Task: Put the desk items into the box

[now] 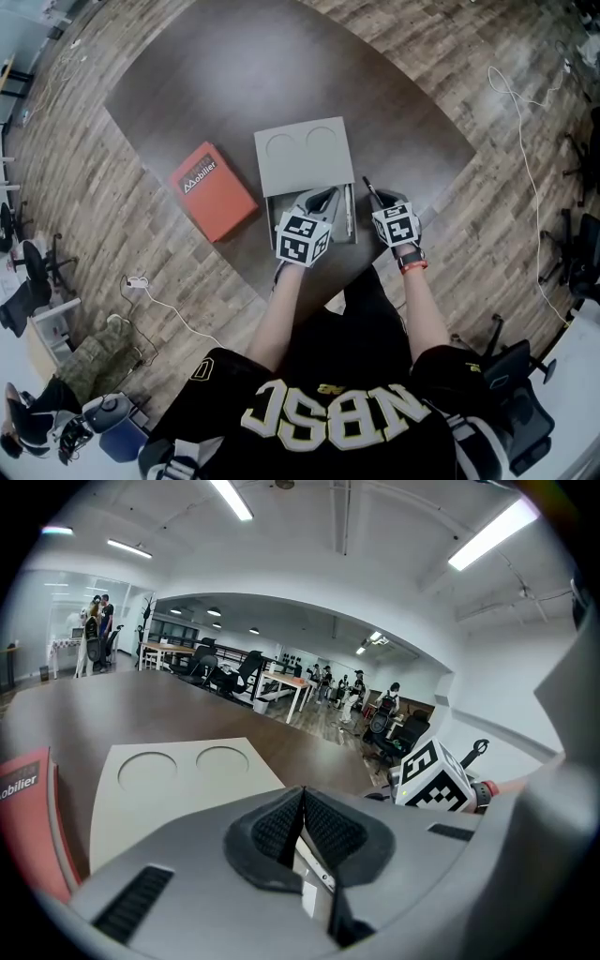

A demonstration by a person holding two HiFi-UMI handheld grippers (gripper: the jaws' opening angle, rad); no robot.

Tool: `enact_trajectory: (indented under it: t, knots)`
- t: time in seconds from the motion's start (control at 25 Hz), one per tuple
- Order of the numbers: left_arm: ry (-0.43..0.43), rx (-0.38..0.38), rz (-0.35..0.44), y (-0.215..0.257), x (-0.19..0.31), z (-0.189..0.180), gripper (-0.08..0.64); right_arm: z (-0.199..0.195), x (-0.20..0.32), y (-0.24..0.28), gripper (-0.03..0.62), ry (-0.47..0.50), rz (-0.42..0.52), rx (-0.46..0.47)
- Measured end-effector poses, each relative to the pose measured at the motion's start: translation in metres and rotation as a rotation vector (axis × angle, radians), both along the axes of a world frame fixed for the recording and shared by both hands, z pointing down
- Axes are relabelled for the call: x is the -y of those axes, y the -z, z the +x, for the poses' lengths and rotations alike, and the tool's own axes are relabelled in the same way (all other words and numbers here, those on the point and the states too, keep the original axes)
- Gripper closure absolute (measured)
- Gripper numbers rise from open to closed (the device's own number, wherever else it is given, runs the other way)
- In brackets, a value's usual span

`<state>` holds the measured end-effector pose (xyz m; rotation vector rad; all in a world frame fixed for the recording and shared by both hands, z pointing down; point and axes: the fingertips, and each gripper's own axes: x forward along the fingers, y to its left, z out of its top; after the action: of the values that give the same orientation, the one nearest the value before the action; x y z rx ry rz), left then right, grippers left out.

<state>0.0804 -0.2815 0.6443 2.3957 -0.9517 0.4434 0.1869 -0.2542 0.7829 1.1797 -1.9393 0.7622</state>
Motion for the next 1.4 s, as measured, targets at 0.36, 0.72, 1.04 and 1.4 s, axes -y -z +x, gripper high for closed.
enact_trajectory:
  t: [0.36, 0.72, 1.04, 1.4]
  knots:
    - [0.019, -0.001, 0.013, 0.005, -0.001, -0.010, 0.543, 0.003, -0.011, 0.014, 0.543, -0.018, -0.007, -0.001]
    - [0.032, -0.027, 0.016, 0.013, -0.006, -0.011, 0.543, -0.012, -0.022, 0.054, 0.543, -0.001, 0.042, 0.087]
    - [0.088, -0.025, 0.027, 0.020, -0.007, -0.035, 0.543, -0.048, -0.023, 0.068, 0.543, 0.080, 0.028, 0.124]
    - [0.226, -0.010, 0.023, 0.019, -0.012, -0.093, 0.543, -0.111, -0.023, 0.068, 0.541, 0.239, 0.008, 0.145]
